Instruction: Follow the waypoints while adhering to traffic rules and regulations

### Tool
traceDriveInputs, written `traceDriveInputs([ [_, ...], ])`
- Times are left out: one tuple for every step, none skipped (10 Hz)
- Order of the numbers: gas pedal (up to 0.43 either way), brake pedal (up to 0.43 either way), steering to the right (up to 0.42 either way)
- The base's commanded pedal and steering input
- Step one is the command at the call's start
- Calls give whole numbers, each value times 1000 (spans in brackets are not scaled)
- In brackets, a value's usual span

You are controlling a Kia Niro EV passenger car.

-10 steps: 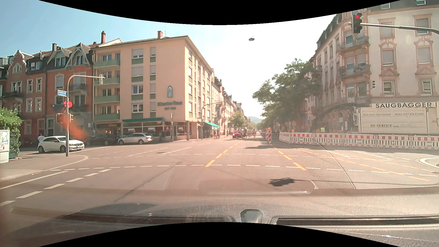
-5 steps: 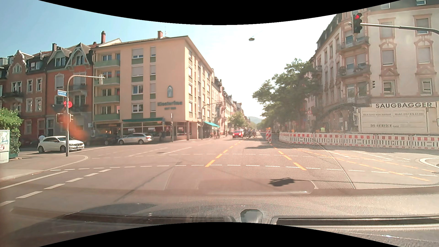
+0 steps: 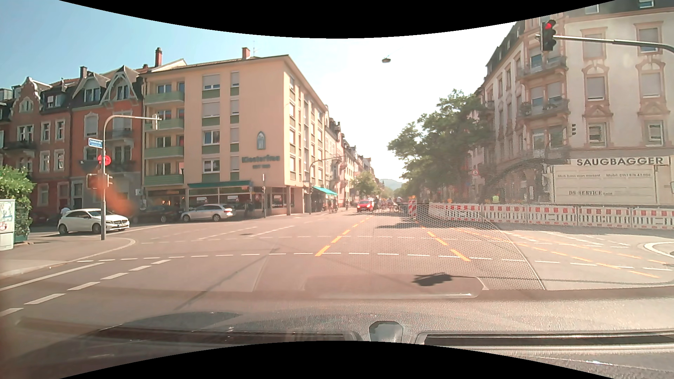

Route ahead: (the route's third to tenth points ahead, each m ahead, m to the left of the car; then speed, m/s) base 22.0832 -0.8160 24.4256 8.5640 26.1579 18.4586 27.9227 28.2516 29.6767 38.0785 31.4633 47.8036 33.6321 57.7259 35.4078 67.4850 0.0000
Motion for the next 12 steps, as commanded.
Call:
traceDriveInputs([
  [0, 238, 16],
  [0, 244, 16],
  [0, 238, 16],
  [0, 244, 16],
  [0, 238, 16],
  [0, 244, 16],
  [0, 244, 16],
  [0, 238, 16],
  [0, 238, 16],
  [0, 244, 16],
  [0, 244, 16],
  [0, 238, 16],
])
